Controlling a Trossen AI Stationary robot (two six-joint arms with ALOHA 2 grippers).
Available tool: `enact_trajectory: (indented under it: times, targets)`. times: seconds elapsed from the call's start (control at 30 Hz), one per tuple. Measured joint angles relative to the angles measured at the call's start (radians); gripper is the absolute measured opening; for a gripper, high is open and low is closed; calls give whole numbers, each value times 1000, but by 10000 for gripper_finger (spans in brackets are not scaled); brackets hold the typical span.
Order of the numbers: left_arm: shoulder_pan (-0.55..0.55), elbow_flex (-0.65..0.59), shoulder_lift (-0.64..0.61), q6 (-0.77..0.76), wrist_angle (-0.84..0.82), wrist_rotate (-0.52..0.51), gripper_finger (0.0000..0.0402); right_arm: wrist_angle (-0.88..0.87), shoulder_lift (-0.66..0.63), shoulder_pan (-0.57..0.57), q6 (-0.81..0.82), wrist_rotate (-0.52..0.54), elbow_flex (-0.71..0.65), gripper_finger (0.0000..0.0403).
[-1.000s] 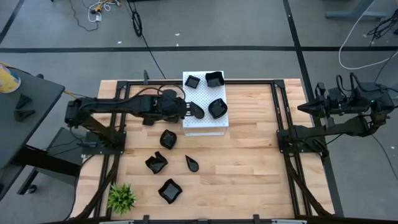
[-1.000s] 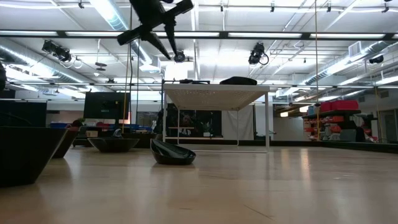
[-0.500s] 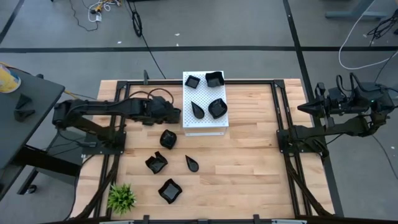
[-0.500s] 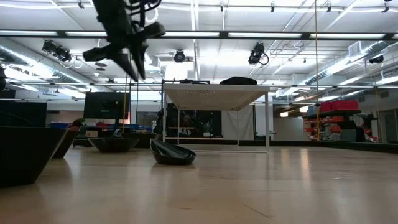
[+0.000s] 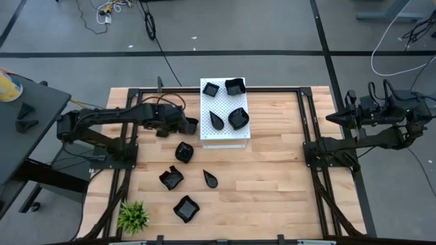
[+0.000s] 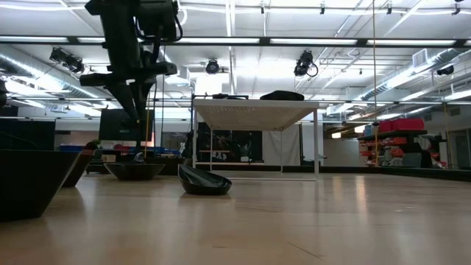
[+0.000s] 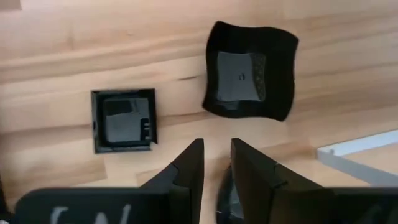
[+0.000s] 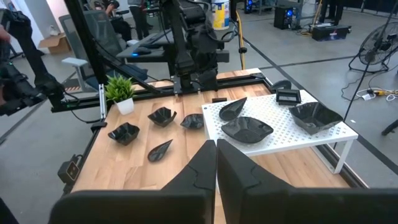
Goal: Pick & Place Mini shaped plates
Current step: Stack the distorted square plate on top of the distorted square plate on the shelf
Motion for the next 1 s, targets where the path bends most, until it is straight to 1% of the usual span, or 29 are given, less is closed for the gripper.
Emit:
enact_trajectory:
  times: [0.17, 0.27, 0.37, 0.5, 0.6, 0.7, 0.83, 1.0]
  targets:
    - [42, 0, 0, 83, 5, 2, 86, 0, 0, 0, 0, 0, 0, 19]
    - [67, 0, 12, 87, 12, 3, 96, 0, 0, 0, 0, 0, 0, 19]
    - [97, 0, 46, 101, 16, 30, 123, 0, 0, 0, 0, 0, 0, 19]
    - [128, 0, 112, 165, 20, 76, 173, 0, 0, 0, 0, 0, 0, 19]
    - [143, 0, 145, 172, 26, 71, 206, 0, 0, 0, 0, 0, 0, 19]
    - [156, 0, 156, 226, 58, 61, 226, 0, 0, 0, 0, 0, 0, 19]
    - [173, 0, 164, 270, 106, 61, 234, 0, 0, 0, 0, 0, 0, 19]
    - [211, 0, 164, 320, 195, 75, 227, 0, 0, 0, 0, 0, 0, 19]
